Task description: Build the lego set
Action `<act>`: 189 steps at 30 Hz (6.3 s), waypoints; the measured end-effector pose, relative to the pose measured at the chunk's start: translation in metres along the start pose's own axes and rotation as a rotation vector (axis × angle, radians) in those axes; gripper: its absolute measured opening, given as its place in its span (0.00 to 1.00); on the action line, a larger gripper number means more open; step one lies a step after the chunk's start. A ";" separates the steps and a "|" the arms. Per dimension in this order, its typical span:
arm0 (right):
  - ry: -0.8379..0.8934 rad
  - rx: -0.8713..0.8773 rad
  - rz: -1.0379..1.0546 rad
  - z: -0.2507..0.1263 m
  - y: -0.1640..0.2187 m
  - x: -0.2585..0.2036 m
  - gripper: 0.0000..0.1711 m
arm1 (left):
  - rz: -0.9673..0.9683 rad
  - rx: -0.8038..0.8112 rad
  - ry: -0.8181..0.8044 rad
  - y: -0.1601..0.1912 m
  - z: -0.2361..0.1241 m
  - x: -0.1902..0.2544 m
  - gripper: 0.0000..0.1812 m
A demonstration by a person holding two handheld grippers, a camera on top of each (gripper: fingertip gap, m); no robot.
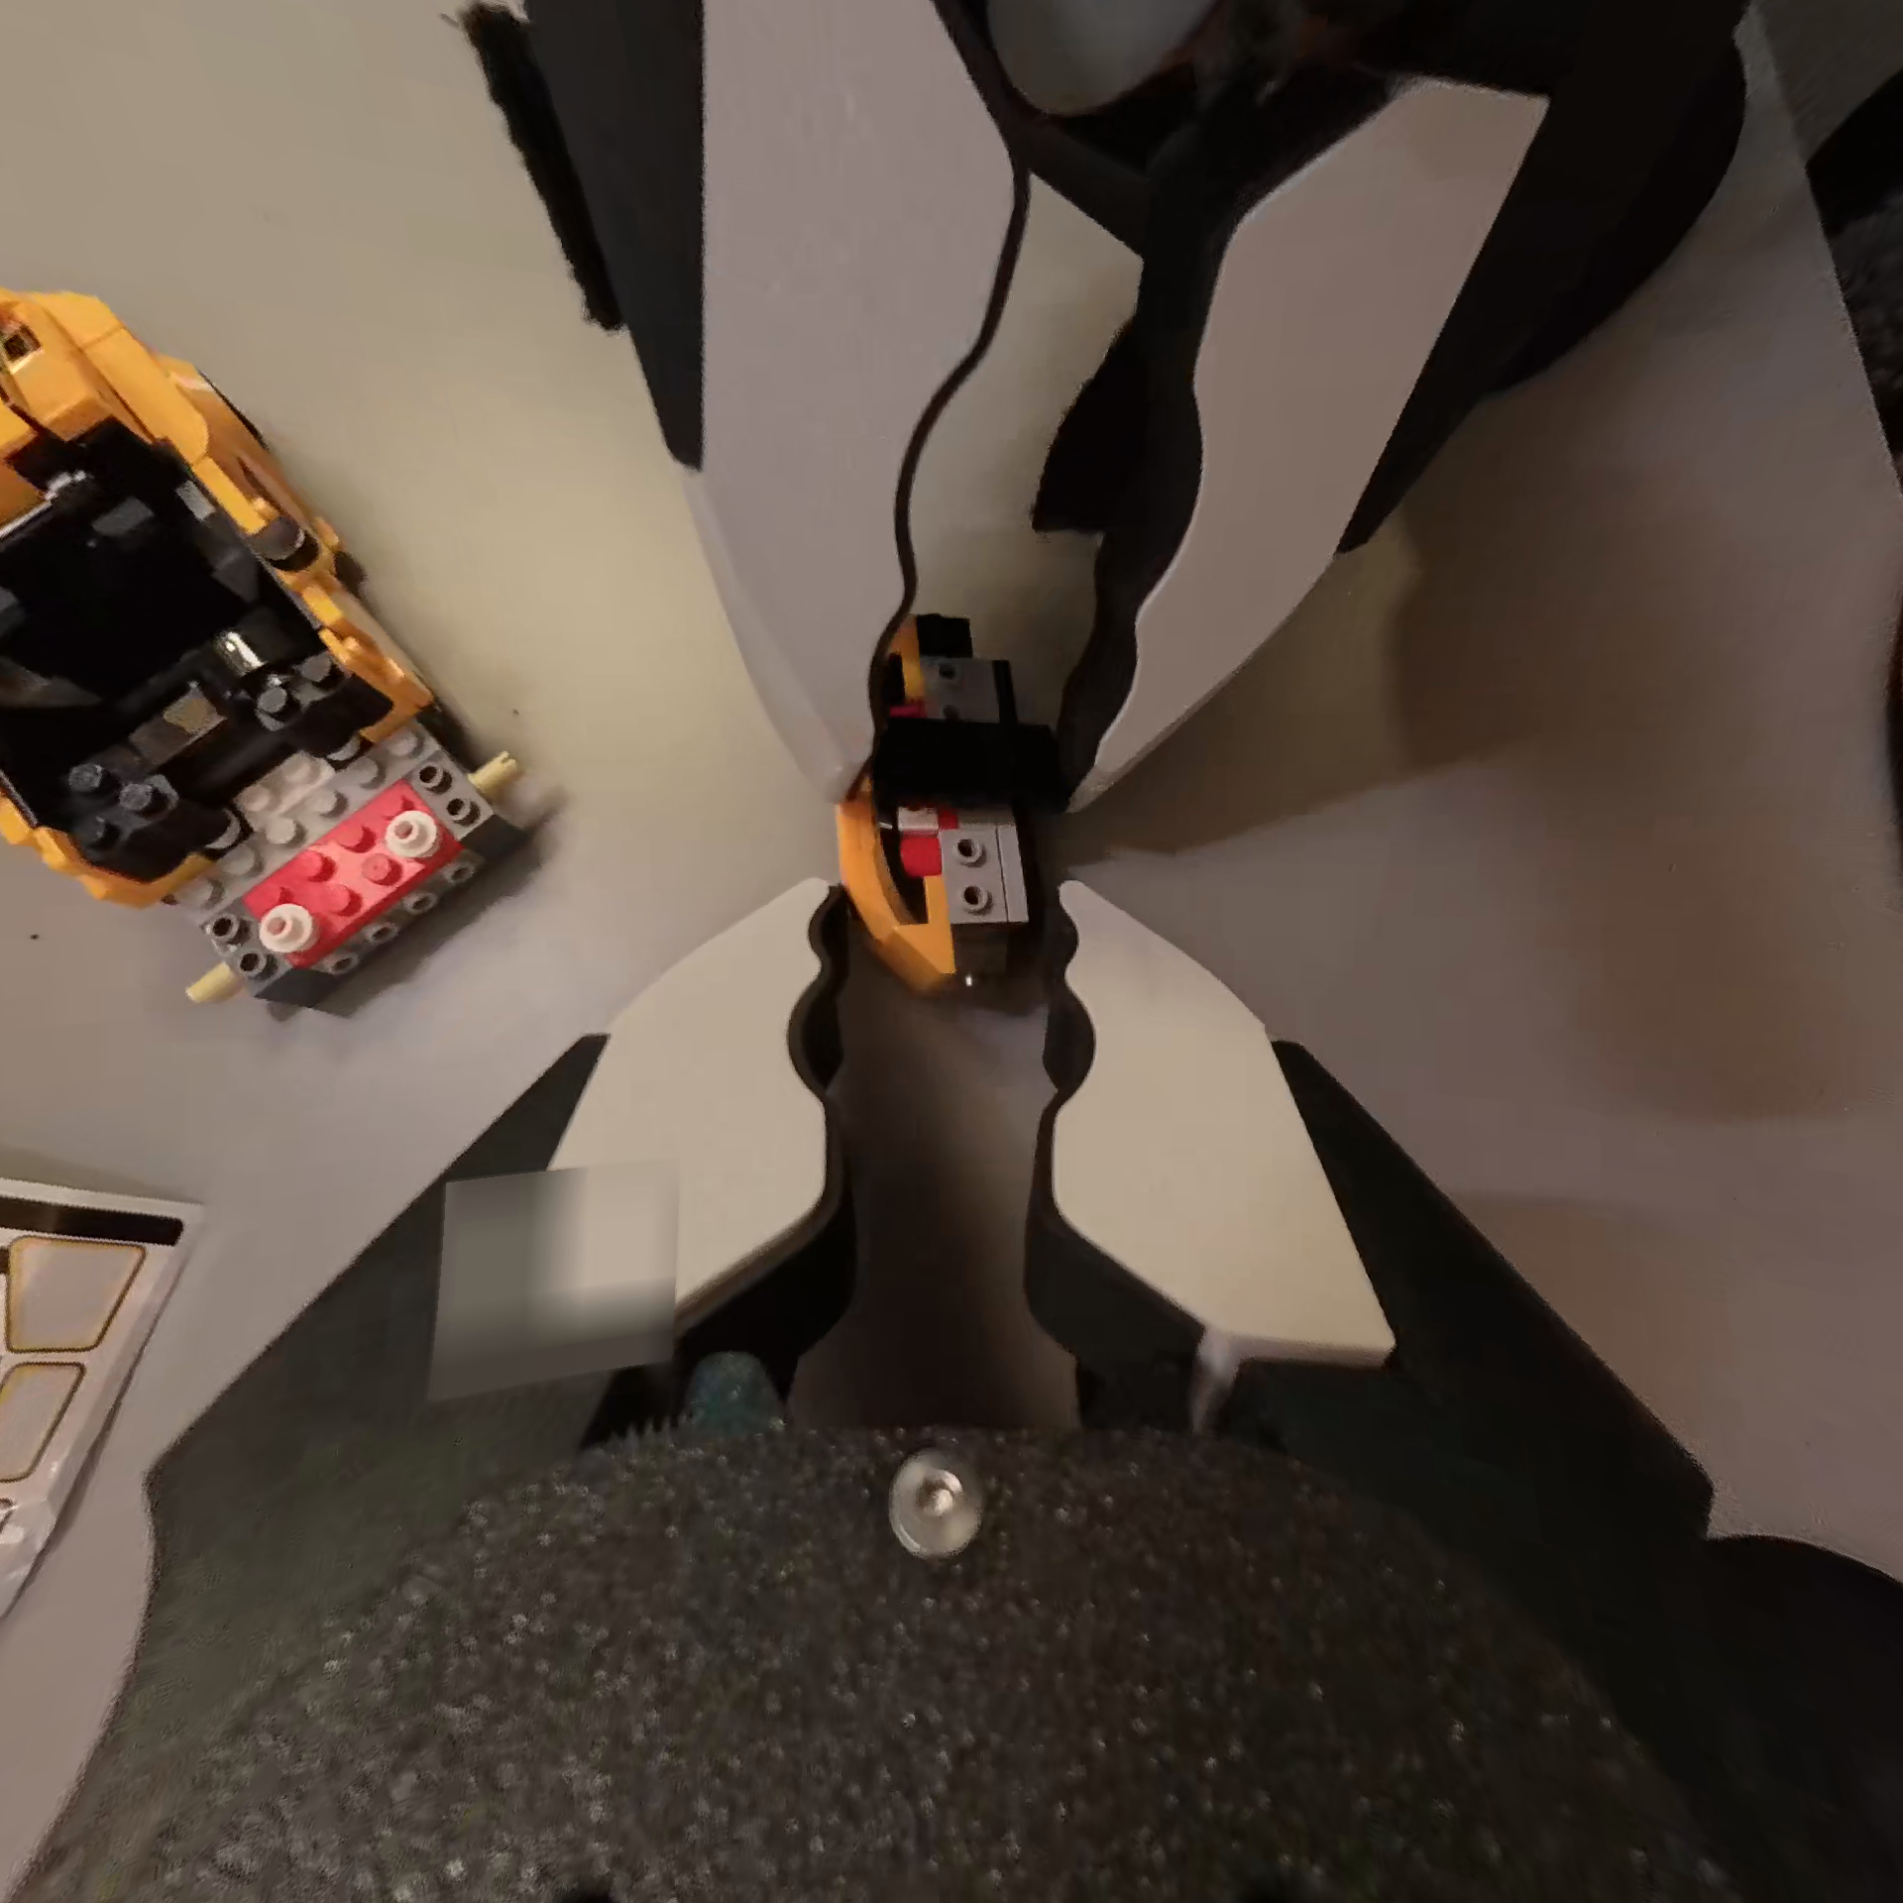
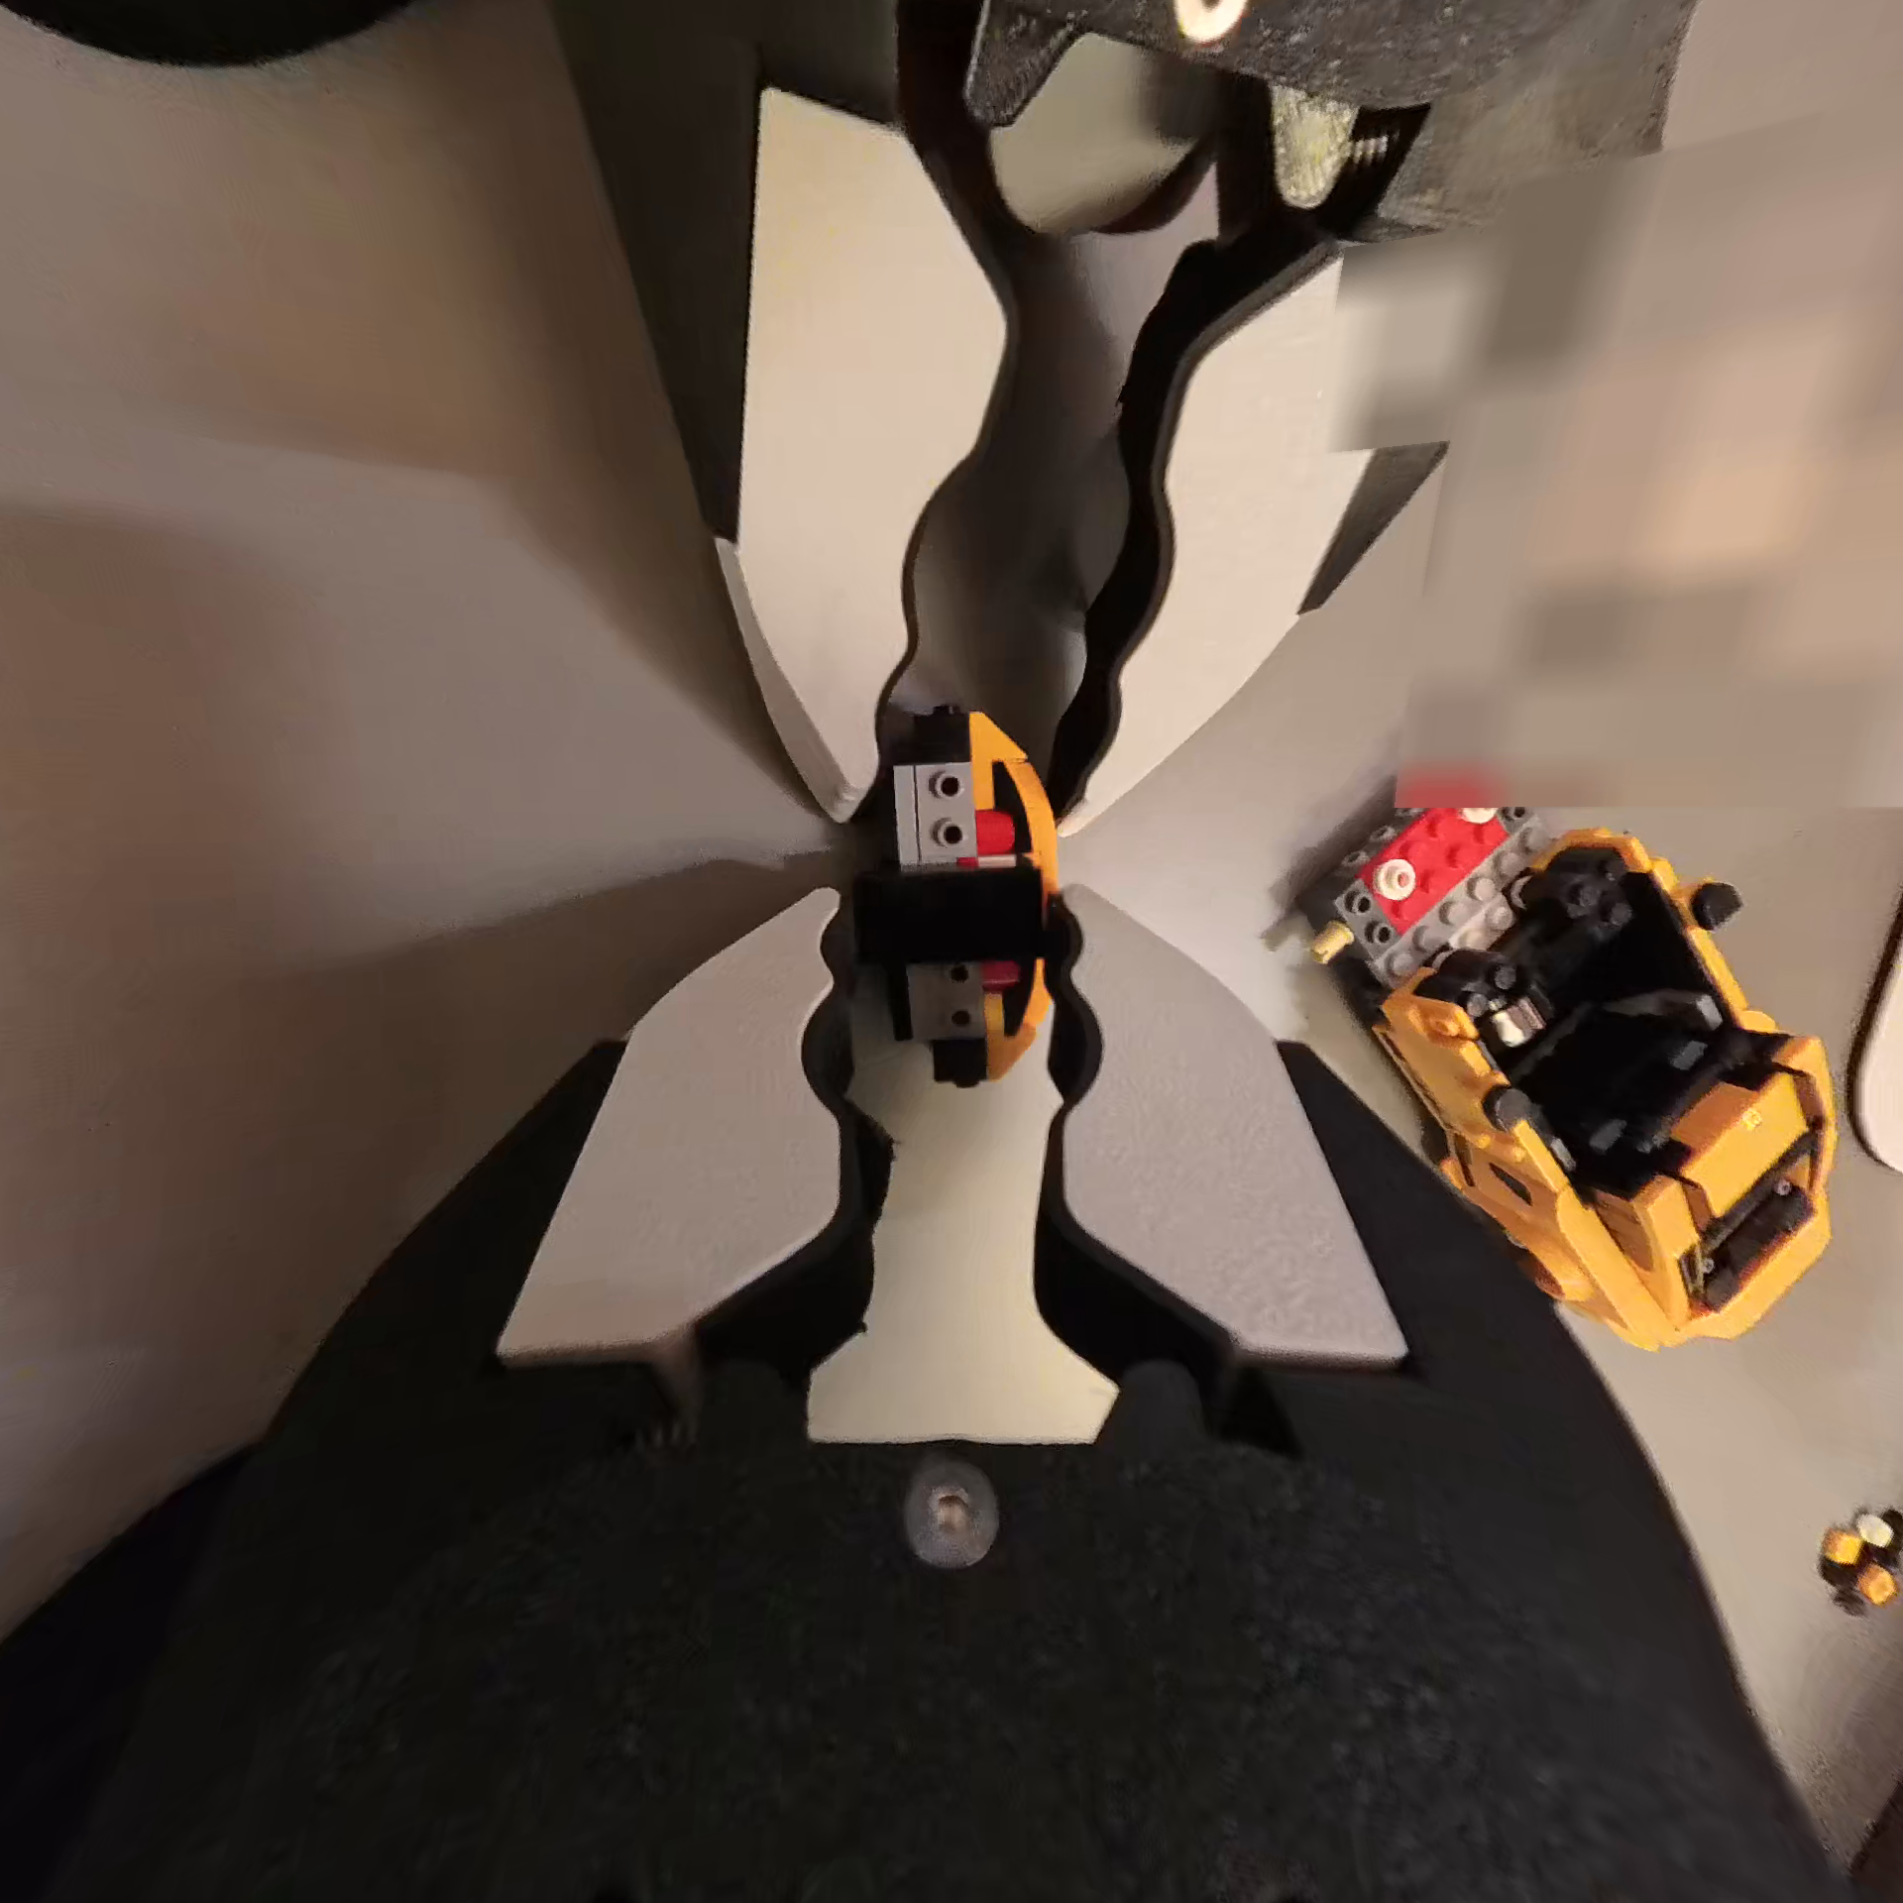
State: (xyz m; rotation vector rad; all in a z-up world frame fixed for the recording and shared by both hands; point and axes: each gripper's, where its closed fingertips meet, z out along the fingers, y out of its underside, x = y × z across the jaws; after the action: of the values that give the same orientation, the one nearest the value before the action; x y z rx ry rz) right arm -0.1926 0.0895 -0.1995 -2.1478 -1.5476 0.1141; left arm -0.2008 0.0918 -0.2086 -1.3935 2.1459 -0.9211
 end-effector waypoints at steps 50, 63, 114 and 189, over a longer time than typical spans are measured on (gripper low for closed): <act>-0.333 0.329 0.458 -0.011 0.000 -0.006 0.16 | 0.528 0.009 -0.271 -0.012 -0.004 0.003 0.20; -0.099 0.325 0.258 -0.011 -0.002 -0.009 0.16 | 0.094 0.115 0.078 -0.012 -0.009 0.022 0.28; 0.508 0.128 -0.285 -0.012 -0.004 -0.018 0.19 | -0.177 0.138 0.195 -0.017 -0.007 0.012 0.26; -0.158 0.236 0.211 -0.006 -0.009 -0.028 0.17 | 0.182 -0.058 -0.014 -0.013 -0.004 0.030 0.14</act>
State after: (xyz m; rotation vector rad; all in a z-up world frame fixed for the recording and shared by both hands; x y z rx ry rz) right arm -0.2080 0.0641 -0.1966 -2.1458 -1.3102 0.5216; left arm -0.2076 0.0623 -0.1966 -1.2032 2.2612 -0.7837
